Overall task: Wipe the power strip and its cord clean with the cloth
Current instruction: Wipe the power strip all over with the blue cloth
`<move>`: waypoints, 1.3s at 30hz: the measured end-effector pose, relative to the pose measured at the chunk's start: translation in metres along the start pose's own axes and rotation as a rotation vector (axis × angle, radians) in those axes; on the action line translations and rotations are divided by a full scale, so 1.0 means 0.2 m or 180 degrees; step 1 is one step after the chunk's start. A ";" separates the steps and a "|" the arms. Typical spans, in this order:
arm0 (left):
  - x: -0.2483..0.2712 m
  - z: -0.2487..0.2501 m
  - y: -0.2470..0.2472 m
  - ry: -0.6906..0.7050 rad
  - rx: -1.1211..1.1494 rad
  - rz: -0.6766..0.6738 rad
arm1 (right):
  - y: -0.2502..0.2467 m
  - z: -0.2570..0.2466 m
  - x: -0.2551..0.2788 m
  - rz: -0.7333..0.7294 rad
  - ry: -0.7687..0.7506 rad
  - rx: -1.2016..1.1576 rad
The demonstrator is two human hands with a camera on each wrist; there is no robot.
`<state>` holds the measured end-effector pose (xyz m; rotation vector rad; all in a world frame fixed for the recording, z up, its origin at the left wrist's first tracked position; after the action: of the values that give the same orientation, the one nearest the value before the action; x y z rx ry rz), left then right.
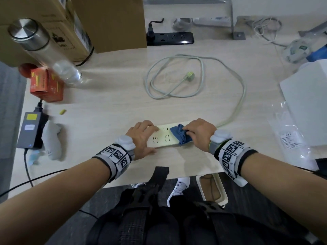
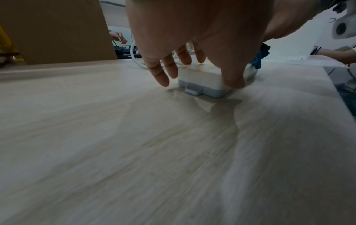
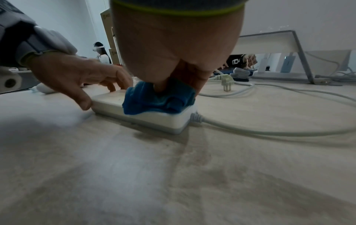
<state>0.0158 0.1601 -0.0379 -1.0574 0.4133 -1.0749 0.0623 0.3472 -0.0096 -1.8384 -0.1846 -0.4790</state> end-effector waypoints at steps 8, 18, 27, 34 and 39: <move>-0.02 -0.11 0.01 -0.1209 0.0750 -0.0161 | -0.08 0.05 0.00 0.0452 0.0125 -0.0786; -0.12 -0.15 -0.20 -0.1039 0.0912 0.0497 | -0.43 0.20 0.02 0.1341 0.0282 -0.1692; -0.09 -0.09 -0.24 -0.0319 0.0406 0.0949 | -0.31 0.04 0.02 0.1317 -0.0290 -0.1212; -0.06 -0.12 -0.22 -0.0168 0.0626 0.1052 | -0.22 0.10 -0.03 0.1453 -0.0401 -0.0735; -0.08 -0.15 -0.23 -0.0455 0.0724 0.0936 | -0.23 -0.13 0.02 0.1368 -0.1101 -0.0078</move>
<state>-0.0361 0.1556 -0.0157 -0.8351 0.3116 -0.7593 0.0439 0.3366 0.0388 -1.9074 -0.0127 0.1378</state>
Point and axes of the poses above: each hand's wrist, its own x-axis away from the middle knuckle, its own y-axis out of the palm, z = x × y, the point moved 8 cm from there along -x, towards the middle knuckle, and after that the axes turned 14 degrees about y, right-handed, at the moved point
